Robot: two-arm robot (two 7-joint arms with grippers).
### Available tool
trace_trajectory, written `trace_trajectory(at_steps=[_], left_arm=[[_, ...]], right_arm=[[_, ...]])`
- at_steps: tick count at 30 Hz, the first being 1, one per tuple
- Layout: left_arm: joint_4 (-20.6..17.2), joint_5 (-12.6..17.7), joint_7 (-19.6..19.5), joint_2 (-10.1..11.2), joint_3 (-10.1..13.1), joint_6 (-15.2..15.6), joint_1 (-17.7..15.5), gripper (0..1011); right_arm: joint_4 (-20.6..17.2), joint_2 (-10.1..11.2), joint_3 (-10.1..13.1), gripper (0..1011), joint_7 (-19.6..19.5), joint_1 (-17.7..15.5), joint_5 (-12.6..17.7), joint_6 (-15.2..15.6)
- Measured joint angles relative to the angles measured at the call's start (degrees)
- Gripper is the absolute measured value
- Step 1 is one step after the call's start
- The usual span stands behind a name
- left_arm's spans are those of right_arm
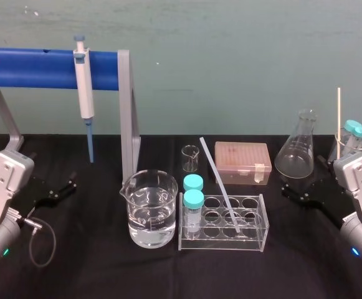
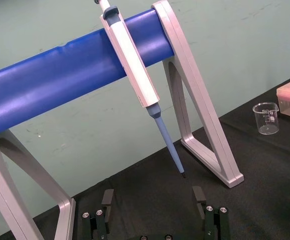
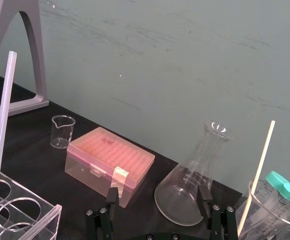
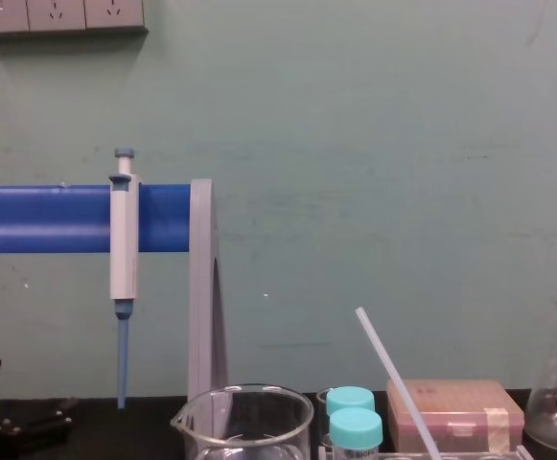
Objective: Pick up the stirring rod with one hand, then place it down.
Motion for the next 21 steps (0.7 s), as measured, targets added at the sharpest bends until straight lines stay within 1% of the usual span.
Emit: trace_trajectory(at_steps=[21], left_arm=[[0.0,0.0,0.0,0.0,0.0,0.0,0.0,1000]], right_arm=[[0.0,0.0,0.0,1003,0.0,0.0,0.0,0.0]])
